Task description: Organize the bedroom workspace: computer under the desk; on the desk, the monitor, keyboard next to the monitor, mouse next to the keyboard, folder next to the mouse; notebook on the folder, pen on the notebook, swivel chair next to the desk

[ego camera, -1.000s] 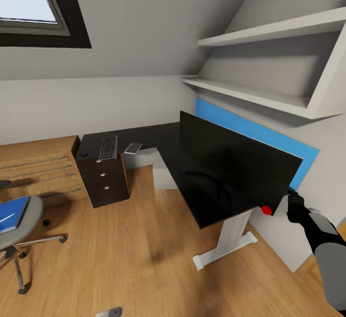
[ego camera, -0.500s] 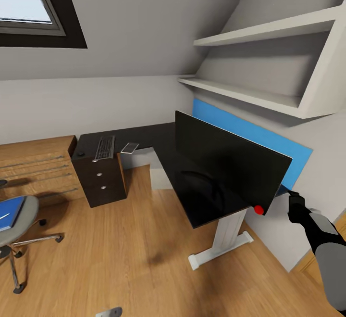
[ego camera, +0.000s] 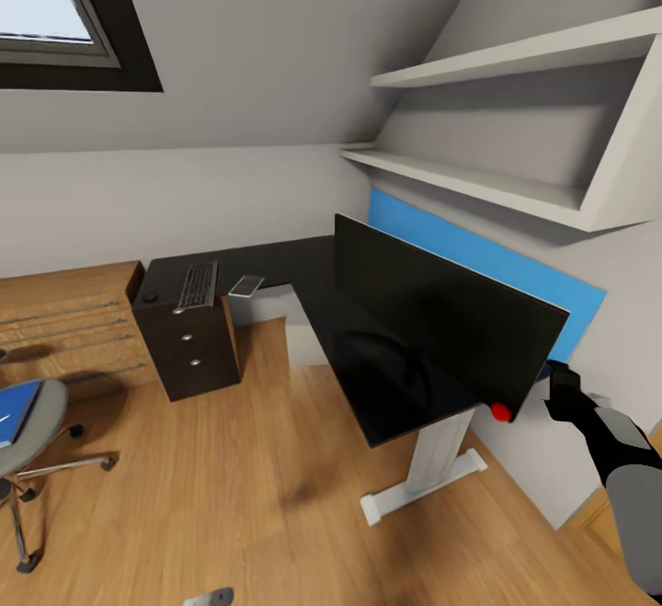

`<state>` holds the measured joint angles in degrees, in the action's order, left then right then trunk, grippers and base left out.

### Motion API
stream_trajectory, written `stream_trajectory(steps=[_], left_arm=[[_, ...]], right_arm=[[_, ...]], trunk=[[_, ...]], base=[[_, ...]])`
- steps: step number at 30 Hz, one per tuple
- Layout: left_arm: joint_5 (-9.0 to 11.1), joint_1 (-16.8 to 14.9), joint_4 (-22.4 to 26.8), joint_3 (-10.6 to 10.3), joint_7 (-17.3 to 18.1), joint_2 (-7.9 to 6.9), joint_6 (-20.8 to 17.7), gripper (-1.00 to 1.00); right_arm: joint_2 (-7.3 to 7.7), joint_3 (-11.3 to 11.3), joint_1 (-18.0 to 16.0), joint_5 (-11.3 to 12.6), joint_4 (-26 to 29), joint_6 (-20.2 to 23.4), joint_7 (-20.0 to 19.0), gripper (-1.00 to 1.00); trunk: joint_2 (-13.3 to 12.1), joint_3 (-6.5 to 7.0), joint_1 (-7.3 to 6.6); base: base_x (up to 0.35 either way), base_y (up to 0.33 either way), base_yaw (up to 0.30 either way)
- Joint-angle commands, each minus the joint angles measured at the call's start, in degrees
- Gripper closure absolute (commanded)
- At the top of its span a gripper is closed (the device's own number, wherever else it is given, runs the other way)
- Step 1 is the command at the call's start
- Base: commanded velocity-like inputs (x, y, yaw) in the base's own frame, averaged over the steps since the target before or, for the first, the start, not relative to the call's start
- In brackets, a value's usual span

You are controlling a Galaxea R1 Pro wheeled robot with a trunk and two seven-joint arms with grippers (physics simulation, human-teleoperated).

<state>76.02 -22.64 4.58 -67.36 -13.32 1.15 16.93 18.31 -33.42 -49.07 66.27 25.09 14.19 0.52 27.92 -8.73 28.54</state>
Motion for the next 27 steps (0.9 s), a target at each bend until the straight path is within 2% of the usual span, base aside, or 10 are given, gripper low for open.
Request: stream_trajectory(steps=[1, 12, 27], left_arm=[[0.27, -0.04, 0.08, -0.49, -0.39, -0.01, 0.06, -1.0], [0.26, -0.04, 0.08, -0.49, -0.38, -0.01, -0.11, -1.0], [0.25, -0.04, 0.08, -0.49, -0.39, -0.01, -0.15, -1.0]], right_arm=[[-0.03, -0.33, -0.06, 0.27, 0.05, 0.36, 0.03, -1.0], [0.13, -0.33, -0.06, 0.27, 0.13, 0.5, -0.25, -1.0], [0.23, -0.27, -0.06, -0.02, 0.15, 0.81, -0.25, -1.0]], trunk=[[0.1, -0.11, 0.04], [0.1, -0.11, 0.04], [0.1, -0.11, 0.04]], base=[[0.152, 0.0, 0.0], [0.238, -0.051, 0.0], [0.025, -0.008, 0.0]])
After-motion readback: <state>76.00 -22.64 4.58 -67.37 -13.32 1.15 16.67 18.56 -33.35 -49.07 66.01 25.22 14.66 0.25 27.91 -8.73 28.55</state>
